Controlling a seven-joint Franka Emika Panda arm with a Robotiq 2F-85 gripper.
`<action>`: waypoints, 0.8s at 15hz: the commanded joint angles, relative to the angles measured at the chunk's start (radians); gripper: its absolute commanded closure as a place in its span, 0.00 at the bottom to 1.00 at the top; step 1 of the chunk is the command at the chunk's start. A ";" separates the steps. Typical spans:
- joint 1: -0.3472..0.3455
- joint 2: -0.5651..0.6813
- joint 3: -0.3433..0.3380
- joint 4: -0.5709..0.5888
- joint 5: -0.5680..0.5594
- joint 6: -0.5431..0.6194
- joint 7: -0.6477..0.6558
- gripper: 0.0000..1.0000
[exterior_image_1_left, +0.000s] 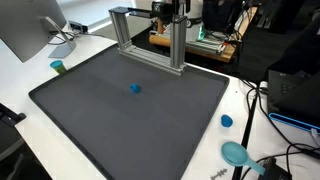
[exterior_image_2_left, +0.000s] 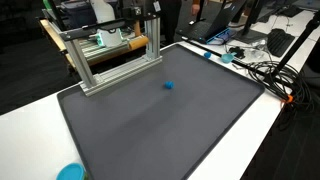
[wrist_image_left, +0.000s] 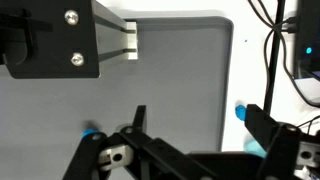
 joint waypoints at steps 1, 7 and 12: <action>0.012 0.001 -0.012 0.001 -0.003 -0.002 0.002 0.00; 0.007 -0.200 -0.053 -0.107 0.038 0.127 -0.025 0.00; -0.021 -0.391 -0.226 -0.154 0.064 -0.045 -0.268 0.00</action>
